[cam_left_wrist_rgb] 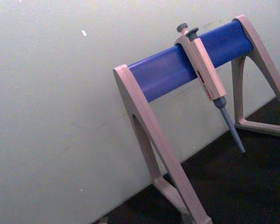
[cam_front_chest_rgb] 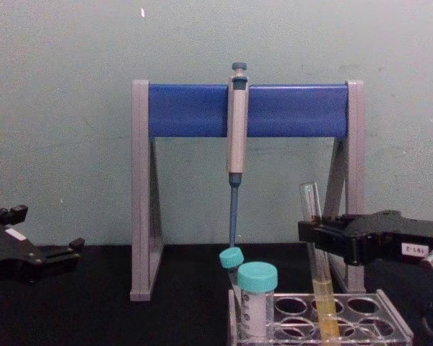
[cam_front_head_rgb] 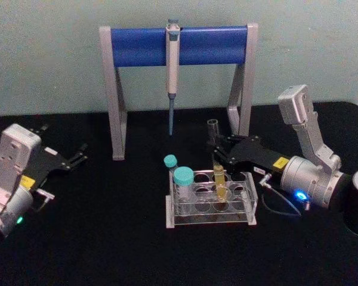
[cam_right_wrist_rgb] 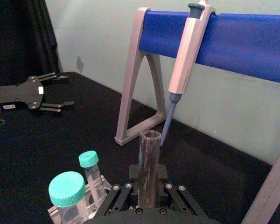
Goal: Pick up the test tube from the test tube rack, shake it, then place it back into the test tube rack.
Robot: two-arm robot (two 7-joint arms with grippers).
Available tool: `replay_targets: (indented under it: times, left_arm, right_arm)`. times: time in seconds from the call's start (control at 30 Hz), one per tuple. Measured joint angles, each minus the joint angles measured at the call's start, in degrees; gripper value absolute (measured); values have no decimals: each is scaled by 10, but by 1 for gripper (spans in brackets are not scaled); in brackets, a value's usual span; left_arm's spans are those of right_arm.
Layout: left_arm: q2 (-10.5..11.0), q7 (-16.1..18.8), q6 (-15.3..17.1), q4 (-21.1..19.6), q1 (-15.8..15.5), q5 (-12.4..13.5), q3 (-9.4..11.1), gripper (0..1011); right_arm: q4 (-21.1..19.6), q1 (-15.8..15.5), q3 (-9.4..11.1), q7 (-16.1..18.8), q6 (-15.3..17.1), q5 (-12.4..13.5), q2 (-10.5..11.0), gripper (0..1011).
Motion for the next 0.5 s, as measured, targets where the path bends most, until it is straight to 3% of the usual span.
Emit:
replay_targets:
  times: [0.23,0.5]
  left_arm:
    - [0,0,0,0,0,0,0,1001]
    - [0,0,0,0,0,0,0,1002]
  right_arm:
    - [-11,-9,11,-1,-12,8,1,229]
    - [-47,-25,42,0,-31,45,7,229]
